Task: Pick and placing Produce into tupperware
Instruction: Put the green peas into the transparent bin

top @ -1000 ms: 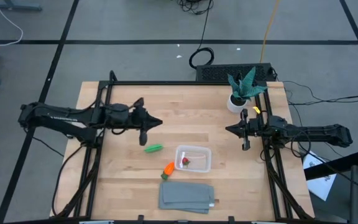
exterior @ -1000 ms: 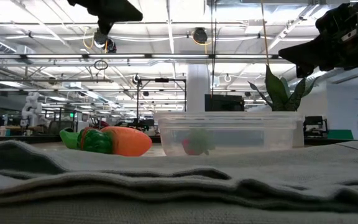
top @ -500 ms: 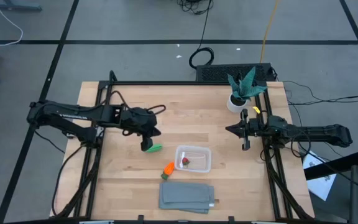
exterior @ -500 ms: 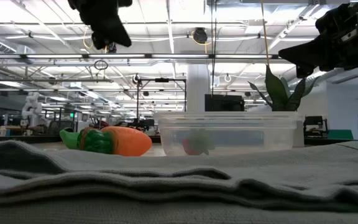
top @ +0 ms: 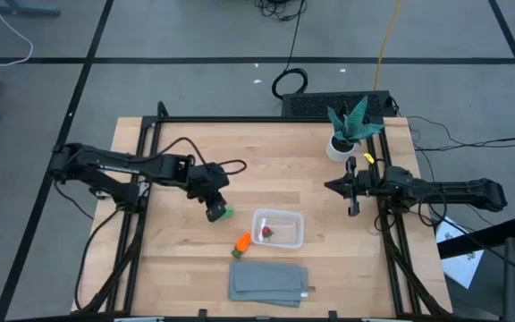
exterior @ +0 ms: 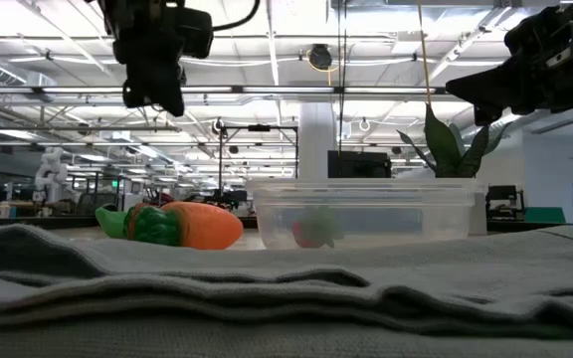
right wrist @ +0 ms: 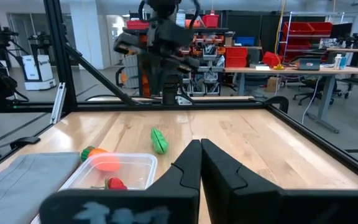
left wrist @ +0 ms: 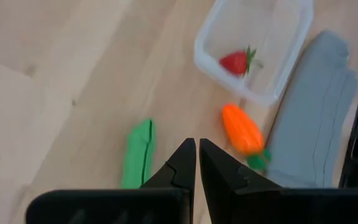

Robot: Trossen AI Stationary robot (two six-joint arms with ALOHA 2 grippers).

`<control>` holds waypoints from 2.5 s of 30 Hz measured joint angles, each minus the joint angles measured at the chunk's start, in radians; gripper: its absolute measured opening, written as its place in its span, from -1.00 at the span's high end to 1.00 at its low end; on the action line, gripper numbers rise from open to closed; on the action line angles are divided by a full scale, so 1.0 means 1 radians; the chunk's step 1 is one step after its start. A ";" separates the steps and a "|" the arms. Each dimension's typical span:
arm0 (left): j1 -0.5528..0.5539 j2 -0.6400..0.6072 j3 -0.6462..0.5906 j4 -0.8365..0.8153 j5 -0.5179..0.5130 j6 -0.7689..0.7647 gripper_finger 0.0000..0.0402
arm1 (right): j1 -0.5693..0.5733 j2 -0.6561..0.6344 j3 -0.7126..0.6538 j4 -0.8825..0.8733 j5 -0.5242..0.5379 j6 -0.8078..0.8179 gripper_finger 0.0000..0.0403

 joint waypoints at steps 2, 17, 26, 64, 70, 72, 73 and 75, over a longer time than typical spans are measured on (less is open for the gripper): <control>0.000 0.012 0.000 -0.010 0.023 0.021 0.88 | 0.000 0.000 0.000 -0.006 0.000 0.000 1.00; 0.002 0.025 0.000 -0.063 -0.015 0.186 0.88 | 0.000 0.001 0.000 -0.017 0.001 0.004 1.00; 0.002 0.025 0.000 -0.076 -0.087 0.176 0.63 | 0.000 0.001 0.000 -0.035 0.001 0.004 1.00; -0.012 0.317 -0.001 -0.040 -0.042 0.274 -0.50 | 0.000 0.011 0.000 -0.047 0.001 -0.004 1.00; -0.028 0.342 -0.002 -0.026 -0.076 0.284 -0.50 | 0.000 0.011 0.000 -0.047 0.001 -0.005 1.00; -0.034 0.350 0.002 -0.003 -0.080 0.284 -0.48 | 0.000 0.011 0.000 -0.047 0.001 -0.004 1.00; -0.034 0.354 0.001 -0.010 -0.083 0.284 -0.47 | 0.000 0.011 0.000 -0.047 0.001 -0.005 1.00; -0.038 0.353 -0.002 -0.017 -0.084 0.288 -0.44 | 0.000 0.011 0.000 -0.047 0.001 -0.006 1.00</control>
